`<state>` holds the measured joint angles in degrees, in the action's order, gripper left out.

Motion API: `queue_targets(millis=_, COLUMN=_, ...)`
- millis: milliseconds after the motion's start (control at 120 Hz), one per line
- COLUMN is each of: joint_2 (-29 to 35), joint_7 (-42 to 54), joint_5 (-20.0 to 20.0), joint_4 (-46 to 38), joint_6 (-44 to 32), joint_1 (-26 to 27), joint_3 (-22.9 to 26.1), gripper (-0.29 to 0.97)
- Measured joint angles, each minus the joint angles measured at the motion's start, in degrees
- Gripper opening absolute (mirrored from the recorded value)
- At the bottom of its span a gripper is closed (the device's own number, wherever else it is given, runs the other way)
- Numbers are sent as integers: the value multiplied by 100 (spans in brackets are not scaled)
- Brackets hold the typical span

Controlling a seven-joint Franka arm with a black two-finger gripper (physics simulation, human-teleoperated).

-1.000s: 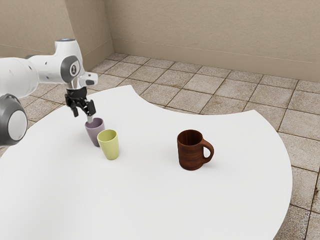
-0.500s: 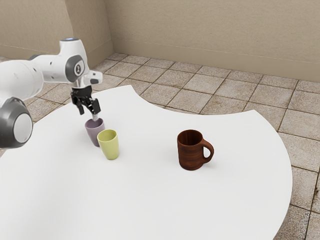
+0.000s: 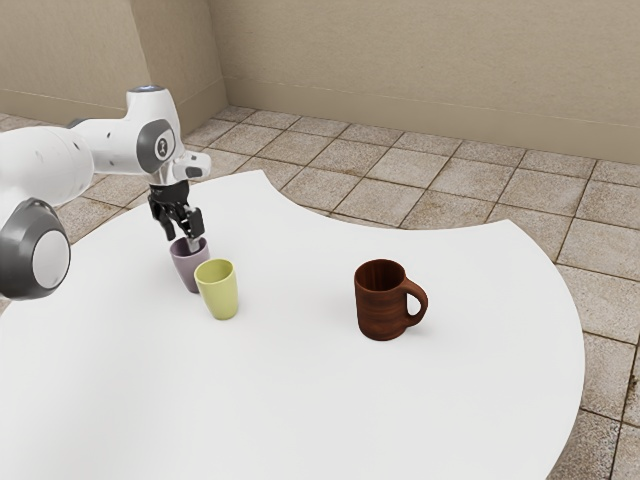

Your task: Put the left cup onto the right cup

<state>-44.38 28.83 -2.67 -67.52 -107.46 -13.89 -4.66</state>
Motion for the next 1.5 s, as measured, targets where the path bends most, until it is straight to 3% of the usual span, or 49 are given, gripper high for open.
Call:
queue_targets(millis=1042, joint_2=79, joint_7=4, joint_5=-100, joint_4=-148, joint_6=34, joint_1=-4, joint_3=-6, gripper=-7)
queue_targets(millis=1500, joint_2=1272, joint_7=-19, joint_5=-18, joint_4=-978, joint_6=-14, joint_1=150, joint_3=-126, gripper=-10)
